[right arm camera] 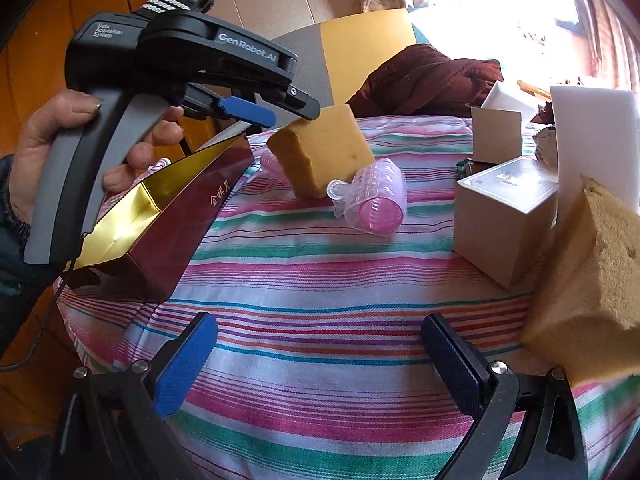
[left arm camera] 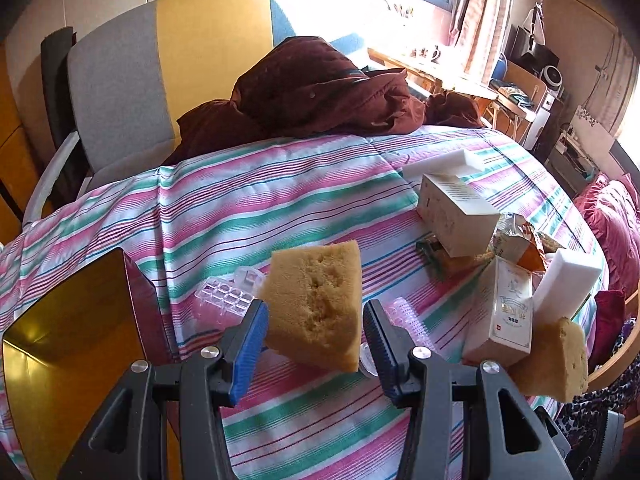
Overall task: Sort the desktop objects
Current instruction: 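Close the left gripper on the yellow sponge, then lift the yellow sponge with the left gripper and carry it toward the gold tray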
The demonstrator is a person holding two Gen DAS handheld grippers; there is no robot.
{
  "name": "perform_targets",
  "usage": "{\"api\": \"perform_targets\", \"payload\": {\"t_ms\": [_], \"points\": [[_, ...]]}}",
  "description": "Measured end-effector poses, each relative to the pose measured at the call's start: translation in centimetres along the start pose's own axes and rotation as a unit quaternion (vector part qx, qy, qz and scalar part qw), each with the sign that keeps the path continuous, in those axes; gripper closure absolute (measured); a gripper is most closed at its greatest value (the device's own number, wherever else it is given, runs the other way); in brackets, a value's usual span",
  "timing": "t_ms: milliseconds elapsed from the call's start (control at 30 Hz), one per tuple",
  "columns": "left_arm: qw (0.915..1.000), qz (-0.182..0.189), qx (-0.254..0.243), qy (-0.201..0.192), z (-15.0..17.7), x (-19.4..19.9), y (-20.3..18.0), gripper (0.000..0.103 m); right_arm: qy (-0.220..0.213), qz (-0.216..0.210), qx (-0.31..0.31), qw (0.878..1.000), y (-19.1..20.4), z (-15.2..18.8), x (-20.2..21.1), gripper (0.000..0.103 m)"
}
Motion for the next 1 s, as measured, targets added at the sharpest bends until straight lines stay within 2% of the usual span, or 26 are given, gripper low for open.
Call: {"api": "perform_targets", "payload": {"t_ms": [200,367,767,867,1000], "points": [[0.9996,0.027,-0.005,0.009,-0.7,-1.1,-0.5,0.048,-0.003,0.0,0.009,1.0,-0.2,-0.1,-0.4,0.0],[0.9997,0.017,-0.011,0.012,-0.6,-1.9,-0.1,0.048,-0.006,-0.002,0.017,1.0,-0.3,-0.1,-0.5,0.0],[0.9985,0.053,-0.007,0.009,-1.0,-1.5,1.5,0.047,-0.015,-0.003,0.028,1.0,-0.4,-0.2,-0.8,0.0],[0.9991,0.039,-0.013,0.0,-1.1,-1.1,1.9,0.047,-0.015,-0.003,0.03,0.999,-0.4,-0.2,-0.8,0.0],[0.9979,0.062,0.013,-0.014,-1.6,0.3,3.1,0.047,-0.019,-0.006,0.03,0.999,-0.4,-0.2,-0.8,0.0]]}}
Point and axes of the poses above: each gripper's, at about its wrist camera, not at the fingertips, and x roughly against the way its jaws point, y to its left, z to its underside, the point moved 8 cm from there along -x, roughly the way its jaws point, and after that the axes turned 11 degrees about -z, right-handed, at the moved point
